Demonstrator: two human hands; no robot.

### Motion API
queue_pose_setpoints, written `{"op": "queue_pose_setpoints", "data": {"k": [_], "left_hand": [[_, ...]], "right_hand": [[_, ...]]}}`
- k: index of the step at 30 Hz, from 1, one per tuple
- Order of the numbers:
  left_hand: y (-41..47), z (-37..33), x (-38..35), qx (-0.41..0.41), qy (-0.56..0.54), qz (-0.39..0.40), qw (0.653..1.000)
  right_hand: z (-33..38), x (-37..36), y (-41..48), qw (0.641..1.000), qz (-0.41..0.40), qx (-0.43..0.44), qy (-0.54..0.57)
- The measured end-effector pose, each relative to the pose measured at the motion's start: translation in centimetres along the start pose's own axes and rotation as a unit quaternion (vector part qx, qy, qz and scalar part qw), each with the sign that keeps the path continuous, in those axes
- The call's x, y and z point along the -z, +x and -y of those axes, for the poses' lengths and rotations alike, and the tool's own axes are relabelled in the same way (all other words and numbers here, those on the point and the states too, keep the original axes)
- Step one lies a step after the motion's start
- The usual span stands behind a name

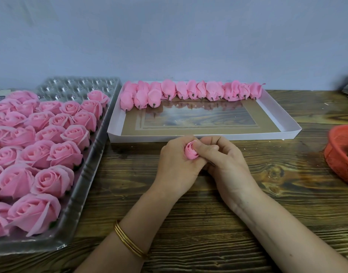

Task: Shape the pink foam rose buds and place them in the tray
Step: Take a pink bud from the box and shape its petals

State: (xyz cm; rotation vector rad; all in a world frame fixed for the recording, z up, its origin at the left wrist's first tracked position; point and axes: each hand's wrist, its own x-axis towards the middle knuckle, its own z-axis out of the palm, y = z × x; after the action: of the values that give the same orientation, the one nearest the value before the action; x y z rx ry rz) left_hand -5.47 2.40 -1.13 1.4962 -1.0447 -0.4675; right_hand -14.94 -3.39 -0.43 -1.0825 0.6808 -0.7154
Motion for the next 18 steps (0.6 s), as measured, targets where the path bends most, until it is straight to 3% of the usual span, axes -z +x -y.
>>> {"op": "queue_pose_setpoints", "data": {"k": [12, 18], "left_hand": [[0.2, 0.2, 0.0, 0.019, -0.03, -0.009, 0.999], [0.2, -0.7, -0.1, 0.063, -0.186, -0.045, 0.98]], "right_hand": [[0.0, -0.2, -0.3, 1.0, 0.019, 0.009, 0.005], [-0.1, -0.2, 0.2, 0.998, 0.007, 0.018, 0.054]]}}
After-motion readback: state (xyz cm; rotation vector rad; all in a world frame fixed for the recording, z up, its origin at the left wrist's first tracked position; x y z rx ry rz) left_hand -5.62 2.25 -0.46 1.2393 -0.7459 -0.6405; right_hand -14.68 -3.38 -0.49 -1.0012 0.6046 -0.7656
